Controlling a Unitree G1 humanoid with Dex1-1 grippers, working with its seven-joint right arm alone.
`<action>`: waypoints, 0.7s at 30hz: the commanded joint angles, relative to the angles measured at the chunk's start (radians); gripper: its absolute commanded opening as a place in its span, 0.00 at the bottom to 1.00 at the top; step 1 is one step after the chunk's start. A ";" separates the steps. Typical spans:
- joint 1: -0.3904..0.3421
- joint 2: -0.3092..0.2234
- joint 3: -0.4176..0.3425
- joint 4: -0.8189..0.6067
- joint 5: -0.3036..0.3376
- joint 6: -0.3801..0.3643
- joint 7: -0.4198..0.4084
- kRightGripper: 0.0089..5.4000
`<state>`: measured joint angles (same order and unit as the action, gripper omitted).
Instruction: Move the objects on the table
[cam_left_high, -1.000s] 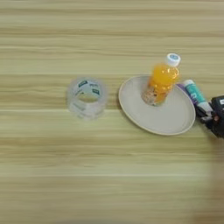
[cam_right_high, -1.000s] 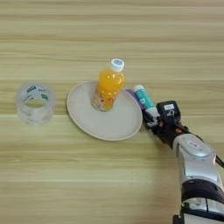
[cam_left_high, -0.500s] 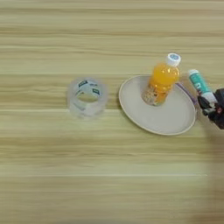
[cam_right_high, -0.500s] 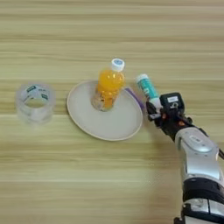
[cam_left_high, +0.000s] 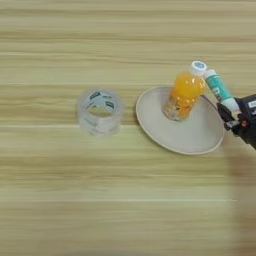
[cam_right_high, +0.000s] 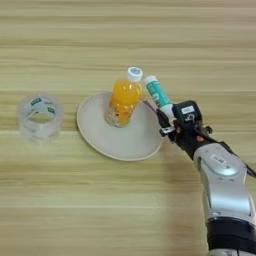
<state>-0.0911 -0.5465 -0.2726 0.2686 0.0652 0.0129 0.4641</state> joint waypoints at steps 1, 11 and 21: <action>-0.020 -0.037 0.003 -0.103 -0.002 0.011 -0.003 0.31; 0.019 -0.038 0.062 -0.155 -0.041 0.073 0.019 0.31; 0.026 -0.040 0.080 -0.146 -0.064 0.099 0.025 0.31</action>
<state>-0.0216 -0.5422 -0.1818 0.1568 0.0013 0.1250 0.4946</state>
